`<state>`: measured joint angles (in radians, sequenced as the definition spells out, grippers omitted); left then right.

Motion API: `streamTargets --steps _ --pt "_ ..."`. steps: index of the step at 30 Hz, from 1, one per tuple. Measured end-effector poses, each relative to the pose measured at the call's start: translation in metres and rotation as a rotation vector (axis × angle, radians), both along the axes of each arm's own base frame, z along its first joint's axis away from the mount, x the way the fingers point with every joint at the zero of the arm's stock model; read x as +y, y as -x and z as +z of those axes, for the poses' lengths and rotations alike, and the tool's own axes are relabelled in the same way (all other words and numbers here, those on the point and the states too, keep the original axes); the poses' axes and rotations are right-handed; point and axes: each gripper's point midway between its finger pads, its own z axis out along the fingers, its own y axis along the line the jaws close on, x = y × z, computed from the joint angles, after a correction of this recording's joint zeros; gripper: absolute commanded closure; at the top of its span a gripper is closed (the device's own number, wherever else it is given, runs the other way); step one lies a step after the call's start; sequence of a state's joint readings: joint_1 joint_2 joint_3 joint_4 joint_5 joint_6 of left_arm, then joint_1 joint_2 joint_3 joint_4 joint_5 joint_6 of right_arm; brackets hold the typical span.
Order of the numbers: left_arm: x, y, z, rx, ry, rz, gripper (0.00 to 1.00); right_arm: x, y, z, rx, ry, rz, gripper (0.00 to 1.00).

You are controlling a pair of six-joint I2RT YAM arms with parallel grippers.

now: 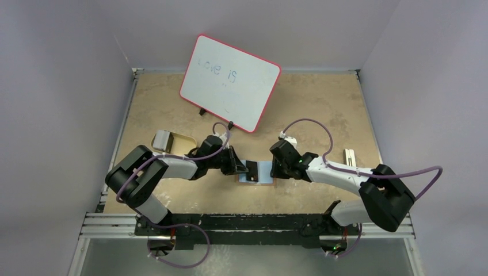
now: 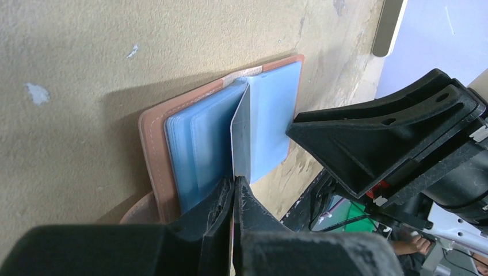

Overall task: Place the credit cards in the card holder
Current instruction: Insert the credit card into the card holder.

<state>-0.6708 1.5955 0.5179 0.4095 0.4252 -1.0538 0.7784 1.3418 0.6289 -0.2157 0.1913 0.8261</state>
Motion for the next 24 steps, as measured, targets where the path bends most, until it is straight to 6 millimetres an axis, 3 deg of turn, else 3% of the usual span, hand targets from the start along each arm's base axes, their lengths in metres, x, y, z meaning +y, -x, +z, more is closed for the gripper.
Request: streamTargets --steps 24 --pt "-0.009 -0.004 -0.01 0.016 -0.035 -0.055 1.0 0.001 -0.001 -0.003 -0.002 -0.007 0.002 0.71"
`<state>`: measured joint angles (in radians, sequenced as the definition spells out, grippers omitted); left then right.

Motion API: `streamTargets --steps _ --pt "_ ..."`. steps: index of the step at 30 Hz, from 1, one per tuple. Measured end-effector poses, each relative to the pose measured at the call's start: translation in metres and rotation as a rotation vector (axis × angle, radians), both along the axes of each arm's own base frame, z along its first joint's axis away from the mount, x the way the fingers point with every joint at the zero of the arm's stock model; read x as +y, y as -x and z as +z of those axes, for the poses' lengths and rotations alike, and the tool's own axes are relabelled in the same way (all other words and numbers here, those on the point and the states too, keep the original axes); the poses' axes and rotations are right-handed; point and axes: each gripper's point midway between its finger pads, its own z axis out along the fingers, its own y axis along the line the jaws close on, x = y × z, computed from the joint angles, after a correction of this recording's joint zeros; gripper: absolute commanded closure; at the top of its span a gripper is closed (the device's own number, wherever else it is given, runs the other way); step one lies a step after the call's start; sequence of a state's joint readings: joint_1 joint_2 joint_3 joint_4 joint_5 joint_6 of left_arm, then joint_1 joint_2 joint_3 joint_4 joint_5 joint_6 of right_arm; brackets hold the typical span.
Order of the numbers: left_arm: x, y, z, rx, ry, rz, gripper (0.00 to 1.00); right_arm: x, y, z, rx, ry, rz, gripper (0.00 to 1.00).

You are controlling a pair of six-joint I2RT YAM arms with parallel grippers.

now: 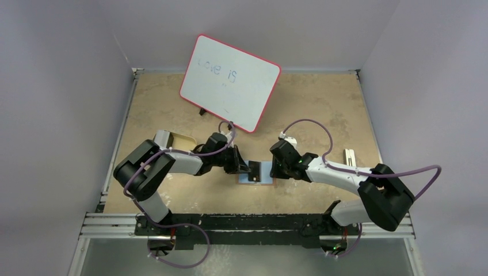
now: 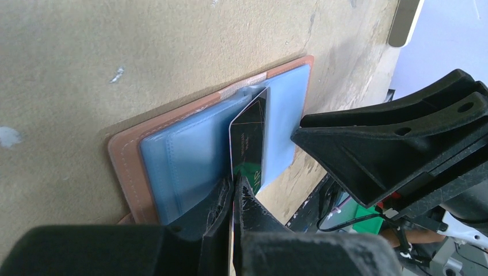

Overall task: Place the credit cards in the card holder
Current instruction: Insert the credit card into the card holder.

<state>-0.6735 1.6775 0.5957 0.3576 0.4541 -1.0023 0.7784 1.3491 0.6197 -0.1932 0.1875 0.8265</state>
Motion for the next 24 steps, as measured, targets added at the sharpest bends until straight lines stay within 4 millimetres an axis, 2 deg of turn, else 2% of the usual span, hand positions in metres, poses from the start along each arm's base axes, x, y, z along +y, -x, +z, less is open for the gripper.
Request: streamTargets --steps 12,20,24 --pt "-0.014 -0.001 -0.002 -0.001 0.002 -0.013 1.0 0.005 -0.003 -0.001 -0.003 -0.02 0.0 0.71" --pt "-0.02 -0.006 -0.001 -0.008 -0.027 -0.006 0.77 0.006 -0.002 0.004 -0.002 -0.041 -0.003 0.69" --pt "-0.018 -0.011 0.0 -0.023 -0.068 0.005 0.76 0.006 -0.004 0.018 -0.034 -0.07 -0.008 0.71"
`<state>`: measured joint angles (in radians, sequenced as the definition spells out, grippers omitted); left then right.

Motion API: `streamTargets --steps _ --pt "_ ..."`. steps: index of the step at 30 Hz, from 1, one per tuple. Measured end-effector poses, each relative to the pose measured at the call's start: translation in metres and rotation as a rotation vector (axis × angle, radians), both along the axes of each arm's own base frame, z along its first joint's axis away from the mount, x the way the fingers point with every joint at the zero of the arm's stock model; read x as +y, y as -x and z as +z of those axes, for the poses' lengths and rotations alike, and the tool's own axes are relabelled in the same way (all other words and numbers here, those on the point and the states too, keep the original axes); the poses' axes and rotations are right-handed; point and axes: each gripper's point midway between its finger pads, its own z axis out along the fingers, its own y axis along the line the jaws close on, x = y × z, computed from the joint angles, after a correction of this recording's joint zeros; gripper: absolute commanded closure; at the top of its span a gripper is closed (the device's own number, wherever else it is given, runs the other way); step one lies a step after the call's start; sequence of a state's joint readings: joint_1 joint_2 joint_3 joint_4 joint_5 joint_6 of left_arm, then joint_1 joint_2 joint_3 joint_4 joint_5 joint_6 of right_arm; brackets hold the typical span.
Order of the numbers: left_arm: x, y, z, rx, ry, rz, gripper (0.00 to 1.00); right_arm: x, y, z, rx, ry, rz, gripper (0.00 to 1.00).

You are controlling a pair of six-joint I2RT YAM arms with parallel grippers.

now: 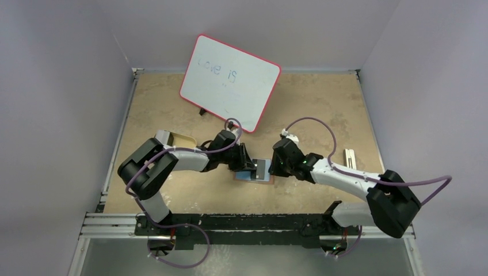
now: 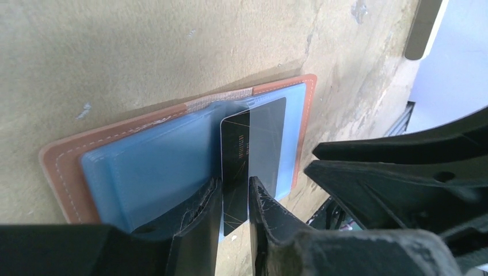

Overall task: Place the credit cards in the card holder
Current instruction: Insert the credit card into the card holder.

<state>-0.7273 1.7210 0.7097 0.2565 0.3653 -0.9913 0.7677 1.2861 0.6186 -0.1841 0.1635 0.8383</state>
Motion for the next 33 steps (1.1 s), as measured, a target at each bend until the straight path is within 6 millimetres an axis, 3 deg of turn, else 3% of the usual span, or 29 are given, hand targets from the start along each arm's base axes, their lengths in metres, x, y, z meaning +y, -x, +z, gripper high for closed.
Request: streamTargets --steps 6,13,18,24,33 --pt "0.008 -0.005 0.002 -0.03 -0.062 0.02 0.74 -0.006 -0.007 0.011 -0.033 -0.029 -0.031 0.73" --pt "0.008 -0.007 0.004 -0.041 -0.086 0.022 0.7 -0.013 -0.003 -0.005 0.0 -0.003 -0.039 0.75" --pt "0.008 -0.006 0.004 -0.052 -0.098 0.027 0.78 -0.014 0.003 -0.02 0.036 0.011 -0.03 0.75" --pt "0.005 -0.003 0.003 -0.055 -0.102 0.017 0.82 -0.005 -0.004 -0.02 0.019 -0.021 -0.022 0.76" --pt "-0.009 -0.001 0.002 -0.074 -0.106 -0.004 0.72 -0.003 -0.006 -0.02 0.018 -0.031 -0.016 0.76"
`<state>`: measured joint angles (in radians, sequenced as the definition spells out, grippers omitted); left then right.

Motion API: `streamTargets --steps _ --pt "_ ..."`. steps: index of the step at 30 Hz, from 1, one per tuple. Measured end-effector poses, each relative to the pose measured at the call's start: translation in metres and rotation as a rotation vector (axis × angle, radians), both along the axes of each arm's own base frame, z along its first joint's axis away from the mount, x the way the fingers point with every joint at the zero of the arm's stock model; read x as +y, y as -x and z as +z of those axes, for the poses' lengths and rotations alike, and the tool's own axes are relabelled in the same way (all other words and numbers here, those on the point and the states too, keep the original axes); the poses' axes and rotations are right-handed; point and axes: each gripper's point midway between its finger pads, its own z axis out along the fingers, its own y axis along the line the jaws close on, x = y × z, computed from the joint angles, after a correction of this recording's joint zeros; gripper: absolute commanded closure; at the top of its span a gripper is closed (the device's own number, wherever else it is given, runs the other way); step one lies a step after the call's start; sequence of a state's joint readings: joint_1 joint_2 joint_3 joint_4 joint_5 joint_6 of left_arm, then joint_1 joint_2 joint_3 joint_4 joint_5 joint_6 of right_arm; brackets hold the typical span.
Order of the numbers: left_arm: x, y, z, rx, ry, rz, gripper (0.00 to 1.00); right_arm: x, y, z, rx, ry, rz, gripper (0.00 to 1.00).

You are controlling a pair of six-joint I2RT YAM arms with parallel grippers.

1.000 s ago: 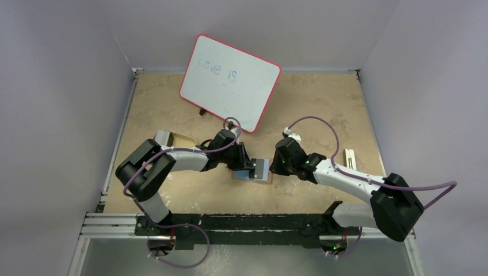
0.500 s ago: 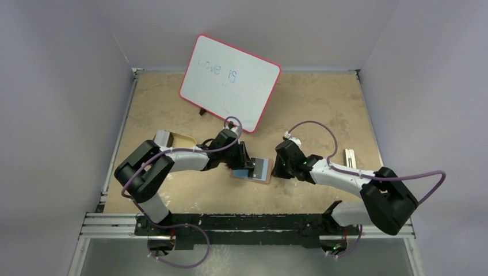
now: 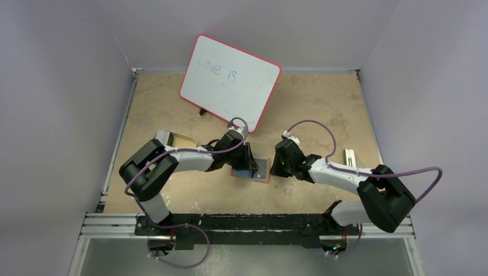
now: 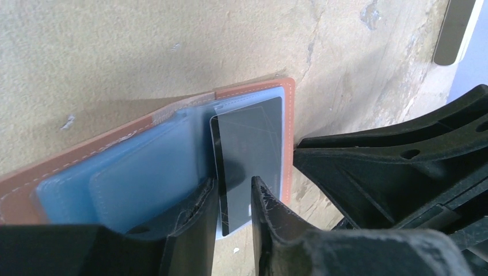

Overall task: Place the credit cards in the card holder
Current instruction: Insert the credit card into the card holder.

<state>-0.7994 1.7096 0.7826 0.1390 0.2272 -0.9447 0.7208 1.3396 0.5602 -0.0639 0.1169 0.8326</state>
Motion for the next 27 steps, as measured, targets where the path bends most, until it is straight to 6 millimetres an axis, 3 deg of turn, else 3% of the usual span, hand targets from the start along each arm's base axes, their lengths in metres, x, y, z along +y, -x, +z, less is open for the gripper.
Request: streamTargets --steps 11,18,22,27 --pt "-0.004 -0.007 0.011 -0.047 -0.048 -0.012 0.63 -0.014 0.004 0.005 0.006 0.041 -0.018 0.75" --pt "0.005 -0.016 0.039 -0.104 -0.08 0.032 0.62 -0.007 -0.006 0.042 -0.058 -0.004 -0.025 0.74" --pt "0.014 -0.023 0.052 -0.152 -0.132 0.042 0.58 -0.002 -0.012 0.056 -0.09 -0.029 -0.026 0.71" --pt "0.045 -0.032 0.059 -0.202 -0.267 0.056 0.41 0.007 -0.014 0.063 -0.103 -0.077 -0.005 0.7"
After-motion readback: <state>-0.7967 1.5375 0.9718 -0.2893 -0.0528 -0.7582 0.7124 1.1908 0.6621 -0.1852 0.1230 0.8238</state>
